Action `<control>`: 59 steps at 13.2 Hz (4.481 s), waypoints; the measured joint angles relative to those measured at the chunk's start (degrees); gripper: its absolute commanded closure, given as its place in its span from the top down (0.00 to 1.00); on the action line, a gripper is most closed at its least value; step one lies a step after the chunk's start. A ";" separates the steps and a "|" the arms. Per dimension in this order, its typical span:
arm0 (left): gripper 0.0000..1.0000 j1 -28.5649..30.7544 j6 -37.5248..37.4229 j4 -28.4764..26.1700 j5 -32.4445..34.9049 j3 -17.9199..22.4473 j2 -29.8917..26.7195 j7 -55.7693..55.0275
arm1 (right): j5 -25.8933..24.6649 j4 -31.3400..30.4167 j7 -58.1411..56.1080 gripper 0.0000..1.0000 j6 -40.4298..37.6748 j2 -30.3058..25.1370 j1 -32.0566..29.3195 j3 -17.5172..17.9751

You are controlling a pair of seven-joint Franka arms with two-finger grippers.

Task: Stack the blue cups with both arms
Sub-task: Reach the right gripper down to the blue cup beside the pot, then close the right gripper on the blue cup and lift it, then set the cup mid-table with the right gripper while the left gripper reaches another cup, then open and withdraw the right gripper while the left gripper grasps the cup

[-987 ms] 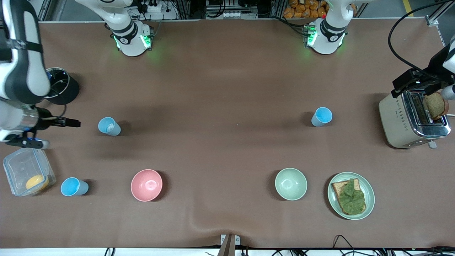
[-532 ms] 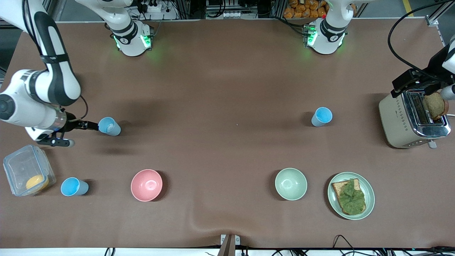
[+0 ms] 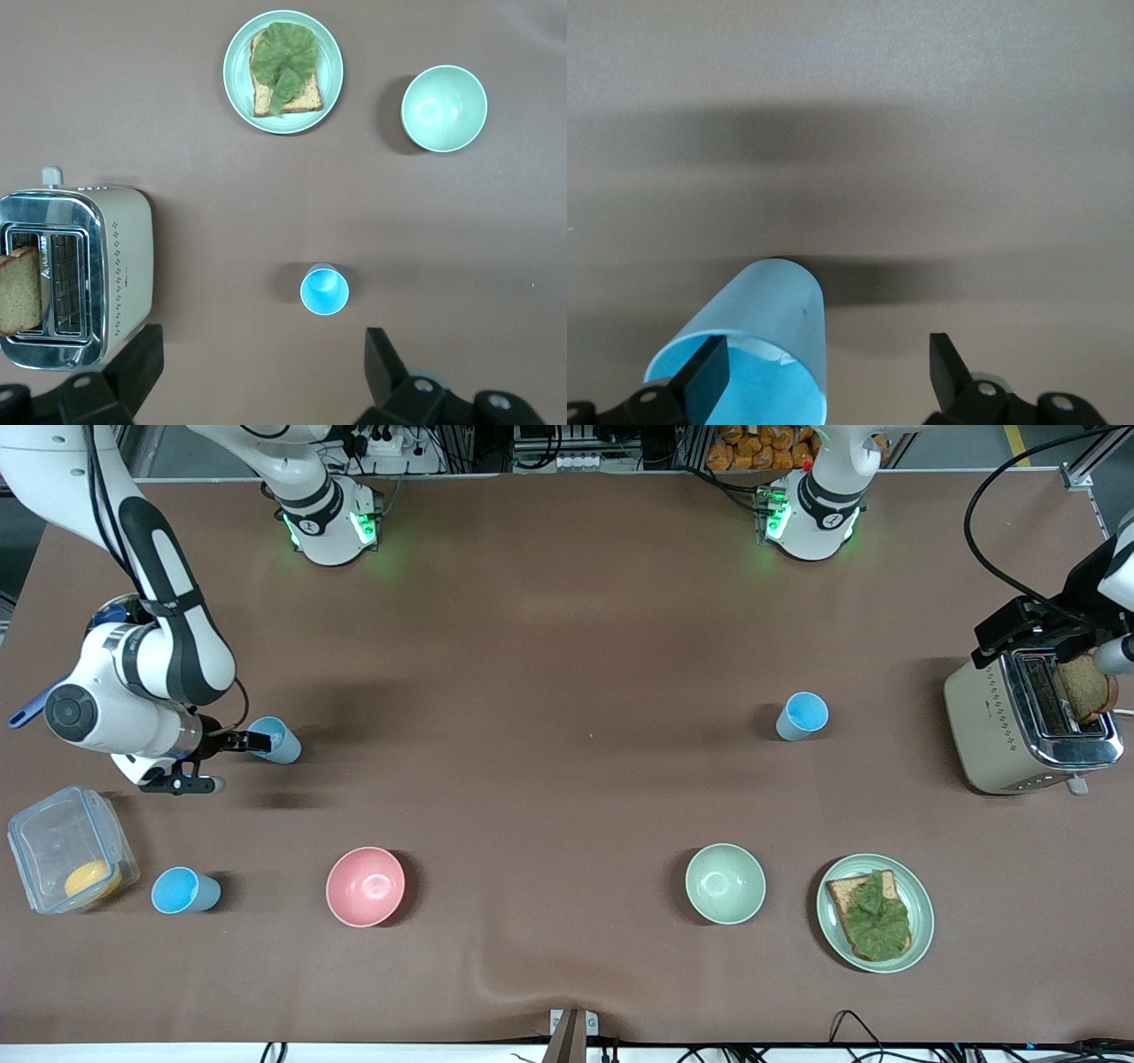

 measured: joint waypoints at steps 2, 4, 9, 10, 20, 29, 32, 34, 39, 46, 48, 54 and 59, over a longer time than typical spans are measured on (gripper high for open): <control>1.00 -0.26 0.00 0.00 0.00 -0.52 0.00 -0.02 | 0.00 0.00 -0.42 0.80 -0.02 0.08 0.00 -0.01; 1.00 -0.36 0.00 0.00 0.00 -1.00 0.00 -0.18 | 0.00 0.00 -0.91 0.18 -0.22 0.09 -0.01 -0.01; 1.00 -0.24 0.00 0.00 0.00 -1.01 -0.01 -0.20 | 0.47 0.00 -0.97 0.00 -2.55 0.13 -0.01 0.00; 1.00 -0.21 -0.01 0.00 0.00 -1.01 -0.02 -0.20 | 1.10 0.04 -0.96 0.00 -3.50 0.13 0.00 0.03; 1.00 -0.14 2.70 -9.22 -0.34 -1.17 -0.29 -0.21 | 13.86 12.18 19.68 0.00 -19.11 0.04 14.57 1.24; 1.00 -0.04 12.88 -19.38 -0.34 -1.09 -0.03 -0.21 | 18.86 26.55 56.02 0.00 -9.20 11.50 44.19 1.51; 1.00 -0.03 13.85 -21.97 -0.34 -1.08 0.47 -0.21 | 18.86 31.10 60.76 0.00 -6.85 15.90 48.86 1.44; 1.00 -0.18 15.44 -22.80 -0.34 -1.15 0.84 -0.16 | 18.86 32.65 61.10 0.00 -4.19 17.19 49.90 1.43; 1.00 -1.19 23.18 -27.65 -2.09 -1.74 1.72 -0.11 | 18.88 33.07 61.10 1.00 -2.72 18.69 50.29 1.40; 1.00 -3.40 39.29 -36.65 -5.38 -6.52 4.23 -4.29 | 18.90 39.67 61.07 1.00 -9.02 18.50 47.64 -0.24; 1.00 -4.02 39.46 -37.32 -5.95 -6.61 4.58 -4.34 | 18.90 44.04 60.59 1.00 -17.60 17.74 43.50 -0.46; 1.00 -4.65 48.93 -46.89 -6.18 -7.79 6.83 -4.41 | 18.20 46.20 47.50 1.00 -34.69 10.04 30.15 -1.13; 1.00 -4.57 49.77 -48.62 -6.19 -7.80 7.90 -4.41 | 10.36 46.16 34.49 1.00 -45.18 5.74 21.83 -1.62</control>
